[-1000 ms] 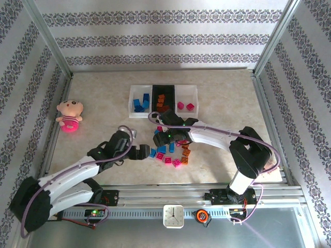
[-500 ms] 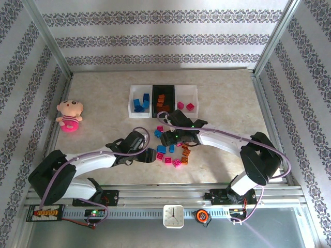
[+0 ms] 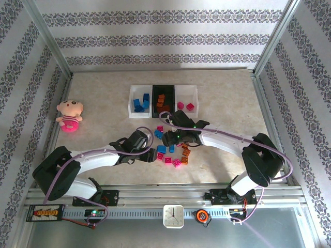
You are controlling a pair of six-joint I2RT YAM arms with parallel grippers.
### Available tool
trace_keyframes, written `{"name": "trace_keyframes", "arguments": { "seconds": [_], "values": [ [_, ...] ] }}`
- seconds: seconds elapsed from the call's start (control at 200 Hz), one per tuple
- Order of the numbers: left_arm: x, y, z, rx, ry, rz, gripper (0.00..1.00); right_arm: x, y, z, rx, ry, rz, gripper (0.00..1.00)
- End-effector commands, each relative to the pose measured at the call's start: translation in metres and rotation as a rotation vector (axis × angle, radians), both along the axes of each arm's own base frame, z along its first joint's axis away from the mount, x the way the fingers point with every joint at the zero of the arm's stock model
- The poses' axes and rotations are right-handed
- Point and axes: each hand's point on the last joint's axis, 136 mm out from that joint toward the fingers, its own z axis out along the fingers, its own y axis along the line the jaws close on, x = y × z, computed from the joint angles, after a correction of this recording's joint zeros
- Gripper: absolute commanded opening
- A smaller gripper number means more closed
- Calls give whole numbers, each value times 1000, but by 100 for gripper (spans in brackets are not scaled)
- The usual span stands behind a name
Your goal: Sort the legos into containers by color
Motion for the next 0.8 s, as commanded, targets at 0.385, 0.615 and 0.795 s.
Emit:
{"name": "trace_keyframes", "arguments": {
  "seconds": [0.385,0.615,0.795],
  "values": [
    [15,-10,18,11,-112,-39,41,4,-11,11,26,-29,-44,62],
    [43,15,63,28,-205,64,35,10,-19,19,62,-40,-82,62],
    [108,52,120,36,-350,240,35,9,-26,22,66,-50,-100,62]
  ]
}}
